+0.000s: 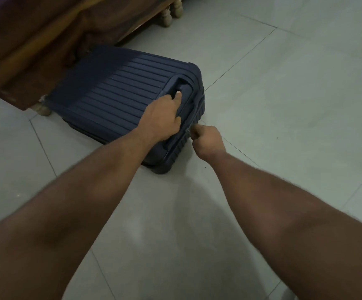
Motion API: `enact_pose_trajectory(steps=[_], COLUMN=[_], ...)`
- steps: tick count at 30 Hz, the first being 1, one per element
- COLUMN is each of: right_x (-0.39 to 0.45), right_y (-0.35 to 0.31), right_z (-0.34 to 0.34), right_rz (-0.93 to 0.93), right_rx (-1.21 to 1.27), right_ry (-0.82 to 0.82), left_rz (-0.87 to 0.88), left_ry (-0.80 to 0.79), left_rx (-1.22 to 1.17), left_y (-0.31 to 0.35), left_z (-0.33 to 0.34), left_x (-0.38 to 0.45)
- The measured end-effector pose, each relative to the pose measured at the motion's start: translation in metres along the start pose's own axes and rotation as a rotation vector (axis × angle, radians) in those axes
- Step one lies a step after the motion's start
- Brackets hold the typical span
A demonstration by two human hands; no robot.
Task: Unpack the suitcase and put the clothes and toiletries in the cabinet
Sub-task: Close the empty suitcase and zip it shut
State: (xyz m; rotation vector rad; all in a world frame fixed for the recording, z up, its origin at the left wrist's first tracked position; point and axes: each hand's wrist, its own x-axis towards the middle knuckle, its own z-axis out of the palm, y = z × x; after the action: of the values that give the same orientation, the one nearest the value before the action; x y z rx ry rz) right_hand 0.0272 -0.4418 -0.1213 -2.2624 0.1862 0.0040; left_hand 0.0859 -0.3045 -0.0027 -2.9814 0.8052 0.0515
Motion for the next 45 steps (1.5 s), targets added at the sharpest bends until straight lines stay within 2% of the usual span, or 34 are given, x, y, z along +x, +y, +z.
enact_pose_trajectory(steps=[4, 6, 8, 10, 13, 15, 20, 25, 29, 36, 45], right_x=[-0.044, -0.052, -0.044, -0.026, 0.008, 0.031, 0.048, 0.035, 0.015, 0.0, -0.022], right_y=[-0.013, -0.015, -0.011, -0.006, 0.01, 0.03, 0.037, 0.03, 0.034, 0.023, 0.006], right_z=[0.028, 0.039, 0.042, 0.037, 0.025, 0.02, -0.009, -0.021, -0.032, -0.03, -0.003], right_rz=[-0.053, 0.058, 0.264, 0.429, 0.571, 0.563, 0.548, 0.461, 0.43, 0.395, 0.222], right_rx=[0.087, 0.24, 0.376, 0.518, 0.751, 0.753, 0.664, 0.521, 0.557, 0.447, 0.371], right_ry=[-0.045, 0.076, 0.169, 0.195, 0.264, 0.307, 0.33, 0.368, 0.436, 0.491, 0.432], left_rz=[-0.066, -0.094, -0.078, 0.011, 0.284, 0.407, 0.29, 0.242, 0.192, 0.126, 0.075], left_ry=[0.038, 0.036, 0.002, -0.013, 0.029, 0.028, -0.139, -0.077, -0.058, -0.047, -0.025], left_rx=[-0.046, -0.072, -0.067, -0.059, 0.017, 0.134, 0.203, 0.275, 0.218, 0.22, 0.202], left_y=[0.017, 0.022, 0.022, 0.017, 0.002, -0.014, -0.043, -0.03, -0.023, -0.005, -0.016], left_z=[0.002, 0.001, 0.0, -0.002, -0.009, -0.01, -0.003, 0.004, 0.0, 0.001, 0.001], left_x=[0.025, 0.034, 0.038, 0.034, 0.019, 0.008, 0.007, 0.023, 0.035, 0.051, 0.051])
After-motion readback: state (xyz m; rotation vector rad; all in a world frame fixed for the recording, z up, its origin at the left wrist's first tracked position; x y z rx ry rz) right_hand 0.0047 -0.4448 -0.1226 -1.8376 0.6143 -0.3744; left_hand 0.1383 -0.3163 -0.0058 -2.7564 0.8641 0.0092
